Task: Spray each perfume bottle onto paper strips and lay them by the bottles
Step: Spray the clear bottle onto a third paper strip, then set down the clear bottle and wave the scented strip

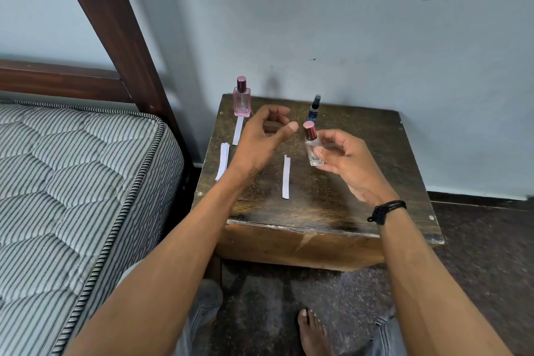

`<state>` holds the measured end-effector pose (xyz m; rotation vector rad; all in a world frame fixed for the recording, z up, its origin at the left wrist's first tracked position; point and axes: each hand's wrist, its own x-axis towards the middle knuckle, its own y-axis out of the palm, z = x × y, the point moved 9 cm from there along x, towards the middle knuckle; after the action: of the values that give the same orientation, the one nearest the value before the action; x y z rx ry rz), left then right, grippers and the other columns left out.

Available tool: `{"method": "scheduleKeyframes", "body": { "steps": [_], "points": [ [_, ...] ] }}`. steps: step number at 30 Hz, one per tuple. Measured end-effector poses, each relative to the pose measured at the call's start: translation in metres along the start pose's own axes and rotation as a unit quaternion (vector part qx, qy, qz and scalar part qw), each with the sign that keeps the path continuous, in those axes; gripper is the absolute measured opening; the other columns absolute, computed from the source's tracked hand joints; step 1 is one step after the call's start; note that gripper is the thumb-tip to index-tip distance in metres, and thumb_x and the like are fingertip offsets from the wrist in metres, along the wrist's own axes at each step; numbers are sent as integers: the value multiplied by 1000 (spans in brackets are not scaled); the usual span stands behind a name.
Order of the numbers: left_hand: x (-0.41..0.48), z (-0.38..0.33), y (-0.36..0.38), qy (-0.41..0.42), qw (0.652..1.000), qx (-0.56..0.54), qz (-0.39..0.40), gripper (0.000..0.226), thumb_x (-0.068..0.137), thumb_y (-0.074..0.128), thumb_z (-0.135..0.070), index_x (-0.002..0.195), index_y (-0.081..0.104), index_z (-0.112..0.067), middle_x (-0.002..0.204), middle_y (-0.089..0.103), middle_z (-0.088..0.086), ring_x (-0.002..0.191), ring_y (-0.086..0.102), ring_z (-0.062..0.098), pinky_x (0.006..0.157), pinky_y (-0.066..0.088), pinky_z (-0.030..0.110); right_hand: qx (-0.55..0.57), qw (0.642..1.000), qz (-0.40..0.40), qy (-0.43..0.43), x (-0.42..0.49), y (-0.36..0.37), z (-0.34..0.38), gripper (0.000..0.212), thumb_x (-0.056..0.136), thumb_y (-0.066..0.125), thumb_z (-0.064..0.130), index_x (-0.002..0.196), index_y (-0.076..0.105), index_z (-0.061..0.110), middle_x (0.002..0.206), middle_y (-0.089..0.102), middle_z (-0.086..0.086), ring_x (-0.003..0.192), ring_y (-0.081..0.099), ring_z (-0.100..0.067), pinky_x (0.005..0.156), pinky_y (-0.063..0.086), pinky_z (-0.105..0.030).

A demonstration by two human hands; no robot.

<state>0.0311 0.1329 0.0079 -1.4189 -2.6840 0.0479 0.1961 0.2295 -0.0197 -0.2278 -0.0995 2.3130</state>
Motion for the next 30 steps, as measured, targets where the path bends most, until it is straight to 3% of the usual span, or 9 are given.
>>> {"method": "scheduleKeyframes", "body": {
  "steps": [3,6,9,12,15,19,24,28,30],
  "points": [
    [3,10,-5,-24,999,37,-19,22,92,66,-6,110,66,-17,98,67,2,83,60,5,79,53,21,-53,998,-14,-13,1,-12,-2,33,93,72,0,117,73,23,119,72,-3,111,66,-15,97,55,-35],
    [4,16,-9,-39,997,54,-24,28,93,58,3,104,67,-20,98,68,5,96,66,24,77,54,26,-76,997,-15,-13,-2,-21,-1,32,92,72,0,118,73,19,113,73,0,99,64,-3,88,50,-21],
    [4,17,-10,-40,997,67,-27,30,93,55,5,102,68,-22,99,68,6,101,65,27,78,55,32,-86,996,-7,-8,-6,-29,-1,30,92,73,0,118,74,16,116,74,-6,90,64,5,80,49,-11],
    [4,19,-10,-46,996,69,-24,30,95,53,5,101,68,-20,98,67,6,95,65,22,81,56,35,-94,995,18,4,-11,-35,-4,31,92,73,0,114,74,22,116,74,-3,96,65,3,86,49,-16],
    [4,20,-11,-51,996,69,-23,30,97,49,5,100,69,-17,96,69,7,87,62,11,75,50,24,-96,994,48,25,-16,-40,-11,34,90,74,-4,113,74,20,110,77,3,100,68,-5,96,49,-26],
    [4,19,-10,-50,995,83,-21,33,99,44,5,96,69,-17,89,67,2,84,60,10,75,49,23,-90,993,67,41,-20,-45,-16,32,87,75,-6,113,72,12,116,76,-7,105,71,-16,104,52,-34],
    [4,26,-9,-72,980,185,13,21,99,55,-9,103,72,-20,92,65,-5,80,57,9,73,47,27,-79,993,76,46,-23,-44,-17,32,86,75,-6,112,70,13,119,76,-8,108,71,-18,102,51,-31],
    [3,27,2,-46,943,322,61,14,96,65,-25,107,73,-22,103,59,-7,96,57,13,87,46,29,-79,991,93,62,-24,-43,-16,53,84,74,-11,127,66,19,130,71,0,118,69,-14,94,55,-28],
    [2,28,8,-38,932,351,78,16,96,65,-29,108,73,-22,106,59,-5,98,57,14,93,47,33,-94,989,84,80,-26,-47,-17,55,83,76,-11,125,66,23,130,70,2,118,69,-13,92,54,-27]
  ]
}}
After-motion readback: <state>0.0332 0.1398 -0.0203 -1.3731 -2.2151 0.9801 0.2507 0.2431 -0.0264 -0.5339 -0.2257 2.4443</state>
